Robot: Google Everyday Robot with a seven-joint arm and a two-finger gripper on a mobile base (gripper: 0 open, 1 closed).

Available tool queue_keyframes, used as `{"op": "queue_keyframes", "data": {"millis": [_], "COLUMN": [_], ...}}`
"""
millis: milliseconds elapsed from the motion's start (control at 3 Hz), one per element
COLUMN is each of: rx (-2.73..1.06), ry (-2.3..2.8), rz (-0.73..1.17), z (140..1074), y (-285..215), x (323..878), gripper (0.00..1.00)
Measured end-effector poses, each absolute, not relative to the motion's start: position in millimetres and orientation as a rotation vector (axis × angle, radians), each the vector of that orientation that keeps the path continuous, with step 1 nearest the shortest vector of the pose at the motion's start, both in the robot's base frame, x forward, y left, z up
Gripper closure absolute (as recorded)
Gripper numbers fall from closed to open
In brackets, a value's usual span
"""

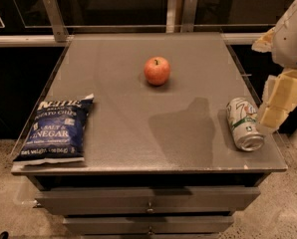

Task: Open bottom drawer

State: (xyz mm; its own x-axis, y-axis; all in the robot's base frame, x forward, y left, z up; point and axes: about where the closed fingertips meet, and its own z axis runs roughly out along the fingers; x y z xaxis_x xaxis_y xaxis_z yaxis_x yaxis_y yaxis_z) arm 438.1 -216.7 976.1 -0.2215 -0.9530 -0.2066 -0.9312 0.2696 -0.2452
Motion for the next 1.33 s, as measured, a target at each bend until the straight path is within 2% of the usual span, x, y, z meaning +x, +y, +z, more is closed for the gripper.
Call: {"op": "queue_keyframes", "data": {"millis": [667, 1333], "rx": [-1.698, -1.607], "ry": [2.202, 2.088], "rz": [-0.088, 0.024], "z": [976, 954], "y": [-212, -181], "x": [446, 499], "gripper": [0.0, 0.0]}}
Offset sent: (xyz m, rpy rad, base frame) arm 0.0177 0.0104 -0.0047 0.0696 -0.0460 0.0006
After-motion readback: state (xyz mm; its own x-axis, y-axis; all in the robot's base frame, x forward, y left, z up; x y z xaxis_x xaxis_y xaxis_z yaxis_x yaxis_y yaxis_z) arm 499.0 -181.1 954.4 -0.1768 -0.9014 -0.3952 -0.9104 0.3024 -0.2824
